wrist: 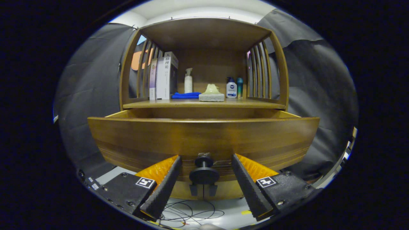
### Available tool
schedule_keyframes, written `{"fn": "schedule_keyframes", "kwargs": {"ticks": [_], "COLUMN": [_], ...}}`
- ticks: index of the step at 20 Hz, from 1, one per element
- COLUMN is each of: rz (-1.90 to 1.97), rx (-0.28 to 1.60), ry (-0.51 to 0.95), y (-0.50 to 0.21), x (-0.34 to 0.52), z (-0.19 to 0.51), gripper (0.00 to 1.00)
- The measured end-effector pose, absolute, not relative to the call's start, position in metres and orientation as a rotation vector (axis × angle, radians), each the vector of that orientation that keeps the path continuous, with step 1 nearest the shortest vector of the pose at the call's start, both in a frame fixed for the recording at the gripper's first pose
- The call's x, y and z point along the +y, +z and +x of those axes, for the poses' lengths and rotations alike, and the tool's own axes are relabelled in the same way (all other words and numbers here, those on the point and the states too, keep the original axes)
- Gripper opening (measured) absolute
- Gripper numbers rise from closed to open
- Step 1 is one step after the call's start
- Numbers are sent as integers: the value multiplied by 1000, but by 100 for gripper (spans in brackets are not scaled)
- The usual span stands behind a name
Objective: Pull open the drawer, take out the items inside it, and place them on the countertop above the cabinet.
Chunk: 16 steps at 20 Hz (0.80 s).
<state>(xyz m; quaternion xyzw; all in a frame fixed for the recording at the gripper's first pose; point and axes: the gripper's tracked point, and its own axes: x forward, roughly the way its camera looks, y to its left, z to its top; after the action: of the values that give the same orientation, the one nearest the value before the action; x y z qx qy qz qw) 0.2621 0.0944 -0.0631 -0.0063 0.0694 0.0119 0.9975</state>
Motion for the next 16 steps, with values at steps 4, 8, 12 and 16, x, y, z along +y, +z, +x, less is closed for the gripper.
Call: {"fn": "schedule_keyframes", "kwargs": {"ticks": [4,8,12,16], "rz": [-9,-10,-15,-6], "rx": [139,127,124,105], "ry": [23,18,13,21], "y": [-63,-61,-59,-57], "x": [96,97,98,98], "z": [271,288,305,325], "gripper": [100,100,100,100]}}
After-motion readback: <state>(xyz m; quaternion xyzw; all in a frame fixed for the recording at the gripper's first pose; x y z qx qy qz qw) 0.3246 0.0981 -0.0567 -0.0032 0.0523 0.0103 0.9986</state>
